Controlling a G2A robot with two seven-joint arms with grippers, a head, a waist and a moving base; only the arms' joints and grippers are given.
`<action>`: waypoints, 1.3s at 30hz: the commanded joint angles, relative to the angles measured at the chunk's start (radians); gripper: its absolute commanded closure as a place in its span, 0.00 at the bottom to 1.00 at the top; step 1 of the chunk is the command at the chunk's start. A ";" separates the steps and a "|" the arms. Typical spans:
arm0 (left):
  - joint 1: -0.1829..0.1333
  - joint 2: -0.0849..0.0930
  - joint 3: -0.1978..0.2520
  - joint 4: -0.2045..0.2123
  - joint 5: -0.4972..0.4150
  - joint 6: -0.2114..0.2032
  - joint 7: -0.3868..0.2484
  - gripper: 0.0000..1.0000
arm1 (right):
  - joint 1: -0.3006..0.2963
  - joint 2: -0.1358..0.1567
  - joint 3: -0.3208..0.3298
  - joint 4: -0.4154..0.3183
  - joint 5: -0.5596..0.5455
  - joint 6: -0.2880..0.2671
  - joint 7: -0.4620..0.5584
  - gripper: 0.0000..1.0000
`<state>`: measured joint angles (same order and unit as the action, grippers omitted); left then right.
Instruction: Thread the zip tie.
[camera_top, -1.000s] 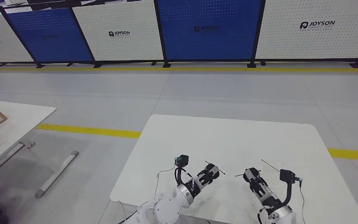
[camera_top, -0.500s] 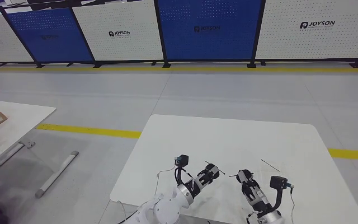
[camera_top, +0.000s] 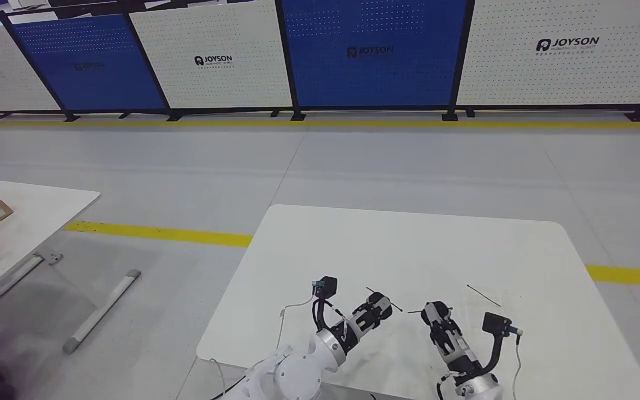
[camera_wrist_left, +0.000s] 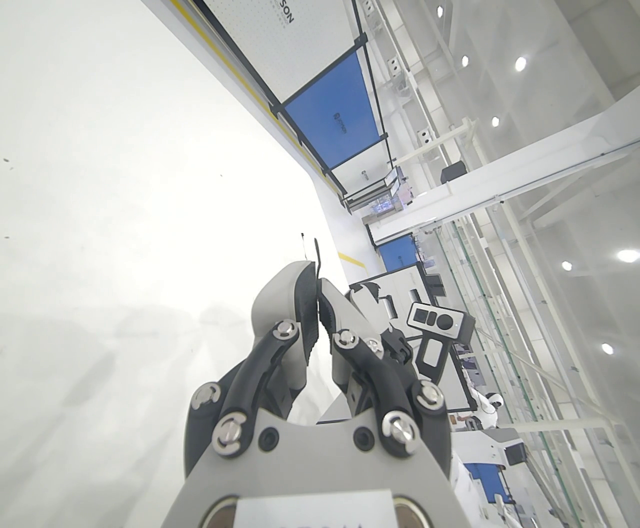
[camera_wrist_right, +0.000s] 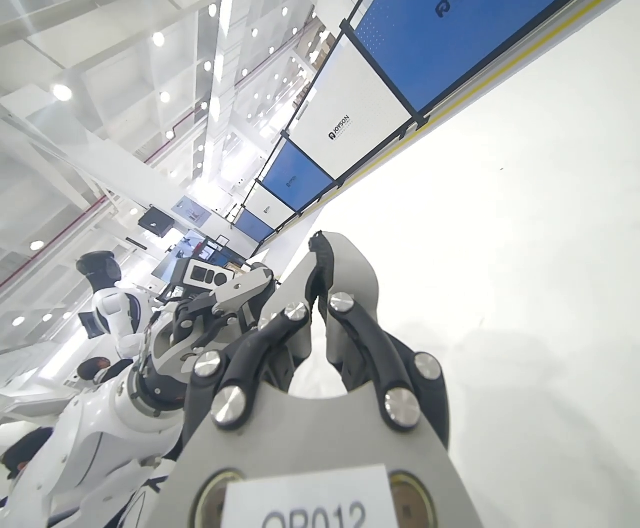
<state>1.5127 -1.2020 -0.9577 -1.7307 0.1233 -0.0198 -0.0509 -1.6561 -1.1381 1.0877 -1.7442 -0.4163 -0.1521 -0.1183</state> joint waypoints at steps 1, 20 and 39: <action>0.000 0.000 0.000 0.000 0.000 0.000 0.000 1.00 | 0.000 0.000 0.000 0.000 -0.001 0.000 0.001 1.00; 0.000 0.000 0.000 0.000 0.000 0.000 0.000 1.00 | -0.003 -0.003 0.027 0.007 0.076 -0.050 0.058 1.00; 0.000 0.000 0.000 0.000 0.000 0.000 0.000 1.00 | 0.023 -0.025 -0.002 0.025 0.049 -0.008 0.033 1.00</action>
<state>1.5127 -1.2020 -0.9577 -1.7307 0.1233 -0.0198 -0.0509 -1.6312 -1.1627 1.0828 -1.7189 -0.3716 -0.1566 -0.0856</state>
